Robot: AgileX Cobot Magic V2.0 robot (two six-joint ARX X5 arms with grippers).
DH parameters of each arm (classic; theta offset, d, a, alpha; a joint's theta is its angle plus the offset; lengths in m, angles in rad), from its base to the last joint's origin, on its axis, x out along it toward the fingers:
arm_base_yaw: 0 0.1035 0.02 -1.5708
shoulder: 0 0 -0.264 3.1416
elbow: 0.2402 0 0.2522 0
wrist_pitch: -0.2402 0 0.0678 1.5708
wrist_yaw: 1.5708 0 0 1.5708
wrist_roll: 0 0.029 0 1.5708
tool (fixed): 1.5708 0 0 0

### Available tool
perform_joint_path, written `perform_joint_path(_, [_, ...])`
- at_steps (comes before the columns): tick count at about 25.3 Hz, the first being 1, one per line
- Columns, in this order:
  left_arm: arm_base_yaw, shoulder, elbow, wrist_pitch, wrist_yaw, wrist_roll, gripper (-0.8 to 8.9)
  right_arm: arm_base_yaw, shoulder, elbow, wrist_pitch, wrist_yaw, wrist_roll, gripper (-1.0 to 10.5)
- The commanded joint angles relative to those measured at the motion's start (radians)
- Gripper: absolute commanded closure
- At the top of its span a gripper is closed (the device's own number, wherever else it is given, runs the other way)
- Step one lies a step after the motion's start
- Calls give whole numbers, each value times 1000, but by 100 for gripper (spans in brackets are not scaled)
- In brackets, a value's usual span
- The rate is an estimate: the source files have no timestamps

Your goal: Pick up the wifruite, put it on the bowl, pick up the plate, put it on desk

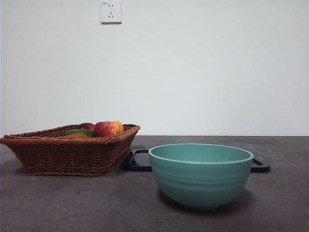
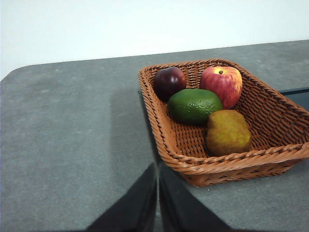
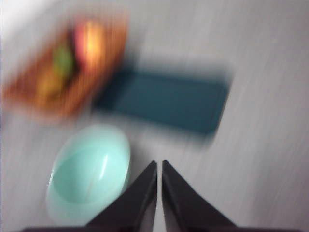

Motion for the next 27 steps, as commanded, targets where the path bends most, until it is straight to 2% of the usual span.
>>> perform_joint_path(1, [2, -2, -20, -8, -1, -3, 806, -79, -49, -21, 145, 2, -122, 941])
perform_joint_path(3, [2, -2, -20, -8, -2, -3, 805, -151, -106, -88, 245, 2, -173, 941])
perform_joint_path(5, [2, -2, -20, -8, -2, -3, 805, -205, -171, -195, 349, 2, -189, 941])
perform_joint_path(11, [2, -2, -20, -8, -2, -3, 805, -249, -311, -453, 549, 2, -166, 941])
perform_joint_path(21, [2, -2, -20, -8, -2, -3, 805, -249, -368, -658, 664, 3, -158, 941])
perform_joint_path(27, [2, -2, -20, -8, -1, -3, 805, -249, -368, -724, 665, 3, -127, 941])
